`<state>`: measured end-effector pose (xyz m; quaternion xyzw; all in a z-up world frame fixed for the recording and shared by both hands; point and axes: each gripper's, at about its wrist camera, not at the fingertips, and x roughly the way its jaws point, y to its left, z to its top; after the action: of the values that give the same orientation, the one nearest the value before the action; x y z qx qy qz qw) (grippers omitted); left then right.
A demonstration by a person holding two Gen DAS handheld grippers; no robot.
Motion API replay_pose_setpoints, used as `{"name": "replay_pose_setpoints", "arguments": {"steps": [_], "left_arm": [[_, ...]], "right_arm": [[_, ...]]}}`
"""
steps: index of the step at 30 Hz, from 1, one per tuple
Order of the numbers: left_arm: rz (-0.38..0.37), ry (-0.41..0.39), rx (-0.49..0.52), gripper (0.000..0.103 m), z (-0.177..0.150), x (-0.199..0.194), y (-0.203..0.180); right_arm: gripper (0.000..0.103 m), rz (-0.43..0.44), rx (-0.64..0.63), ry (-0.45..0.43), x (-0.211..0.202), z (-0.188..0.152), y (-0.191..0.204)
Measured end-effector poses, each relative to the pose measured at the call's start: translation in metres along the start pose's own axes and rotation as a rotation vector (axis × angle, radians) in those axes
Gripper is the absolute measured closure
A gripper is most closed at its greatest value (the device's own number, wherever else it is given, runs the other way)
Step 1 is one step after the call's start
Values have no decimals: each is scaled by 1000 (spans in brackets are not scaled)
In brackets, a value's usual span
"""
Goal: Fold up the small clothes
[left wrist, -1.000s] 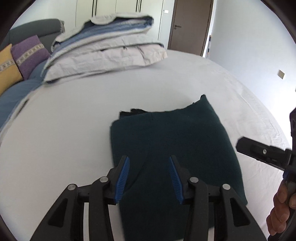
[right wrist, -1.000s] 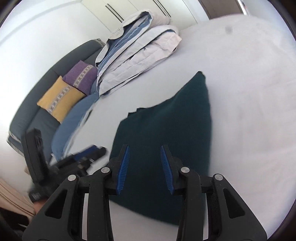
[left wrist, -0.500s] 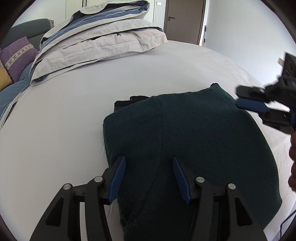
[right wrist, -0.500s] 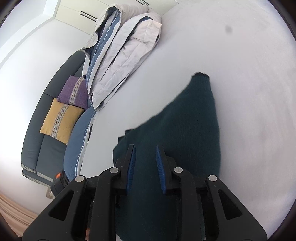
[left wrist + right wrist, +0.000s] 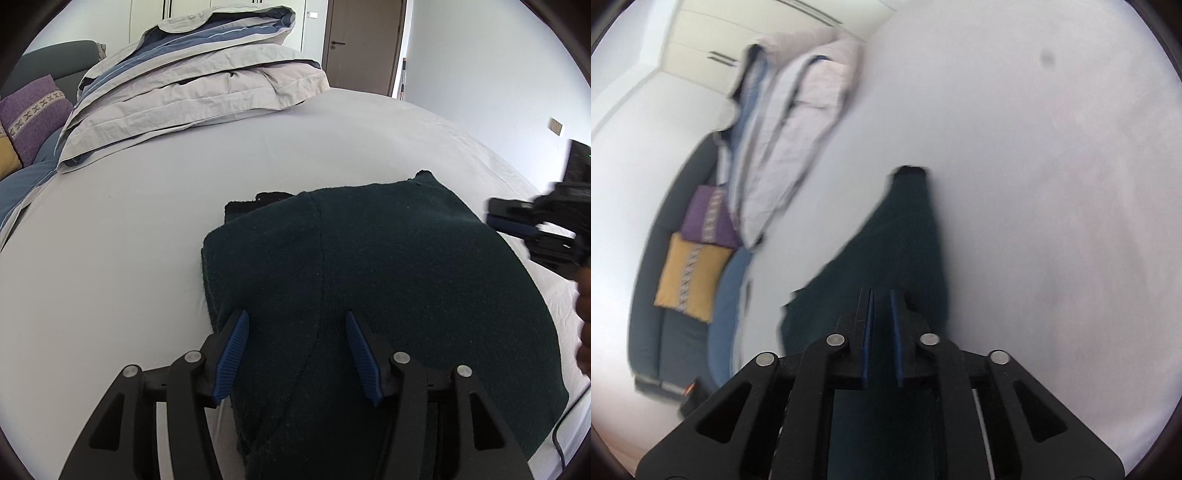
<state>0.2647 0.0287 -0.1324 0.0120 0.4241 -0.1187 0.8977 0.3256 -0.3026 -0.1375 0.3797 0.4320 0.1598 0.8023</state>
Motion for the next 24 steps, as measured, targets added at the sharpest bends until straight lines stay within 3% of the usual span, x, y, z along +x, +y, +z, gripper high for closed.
{"name": "replay_pose_setpoints", "arguments": {"steps": [5, 7, 9, 13, 20, 22, 23, 24], "left_arm": [[6, 4, 6, 45, 1, 0, -1], [7, 6, 6, 45, 2, 0, -1], [9, 8, 9, 45, 1, 0, -2], [12, 8, 12, 45, 0, 1, -3], [-1, 16, -10, 45, 1, -5, -1], [-29, 38, -31, 45, 4, -14, 4], [-42, 45, -43, 45, 6, -21, 7], [-53, 38, -68, 45, 7, -31, 13]], "right_arm": [[77, 166, -138, 136, -23, -61, 28], [59, 152, -158, 223, -15, -83, 24], [56, 105, -172, 272, -6, -101, 10], [58, 143, -134, 251, -17, -107, -4], [56, 111, -140, 209, -51, -105, -3], [47, 109, -131, 145, -69, -97, -1], [35, 94, -125, 109, -77, -91, -1], [30, 81, -120, 86, -85, -86, -5]]}}
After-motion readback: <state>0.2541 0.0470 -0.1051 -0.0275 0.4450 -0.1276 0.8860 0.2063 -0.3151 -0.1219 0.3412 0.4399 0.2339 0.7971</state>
